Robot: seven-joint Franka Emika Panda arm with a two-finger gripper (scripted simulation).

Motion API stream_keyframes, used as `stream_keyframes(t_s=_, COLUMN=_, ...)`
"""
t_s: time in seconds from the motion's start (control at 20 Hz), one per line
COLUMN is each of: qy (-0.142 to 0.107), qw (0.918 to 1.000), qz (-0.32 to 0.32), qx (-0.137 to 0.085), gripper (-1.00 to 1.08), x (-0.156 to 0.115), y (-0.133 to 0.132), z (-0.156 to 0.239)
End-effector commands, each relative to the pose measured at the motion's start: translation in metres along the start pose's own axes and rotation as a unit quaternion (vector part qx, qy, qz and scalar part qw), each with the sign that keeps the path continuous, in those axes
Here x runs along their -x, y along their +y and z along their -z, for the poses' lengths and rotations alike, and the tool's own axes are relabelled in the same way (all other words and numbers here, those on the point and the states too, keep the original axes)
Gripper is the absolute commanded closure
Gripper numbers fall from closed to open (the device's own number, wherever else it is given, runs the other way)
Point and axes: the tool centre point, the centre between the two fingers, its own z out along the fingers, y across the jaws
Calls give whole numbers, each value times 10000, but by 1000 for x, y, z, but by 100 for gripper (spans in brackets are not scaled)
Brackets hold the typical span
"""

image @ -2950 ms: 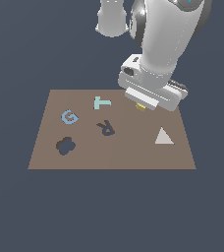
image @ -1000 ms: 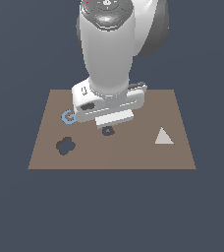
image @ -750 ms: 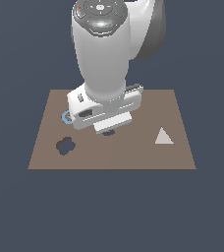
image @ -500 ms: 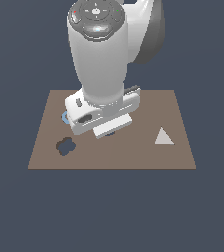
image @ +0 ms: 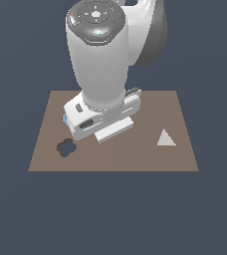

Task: Insert a designated object into the corresponding slot on a board.

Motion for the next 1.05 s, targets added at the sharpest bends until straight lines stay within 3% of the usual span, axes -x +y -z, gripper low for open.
stream_keyframes(t_s=0.0, qy=1, qw=10000, qz=-26, qx=0, gripper=108, x=0, y=-1, z=0)
stream_keyframes(t_s=0.5, qy=1, qw=10000, qz=-42, qx=3, gripper=108, x=1, y=-1, z=-10)
stream_keyframes(t_s=0.55, qy=1, qw=10000, qz=-42, qx=3, gripper=-92, x=1, y=-1, z=-10)
stream_keyframes(t_s=1.0, qy=1, qw=10000, qz=-42, qx=3, gripper=-92, x=1, y=-1, z=-10)
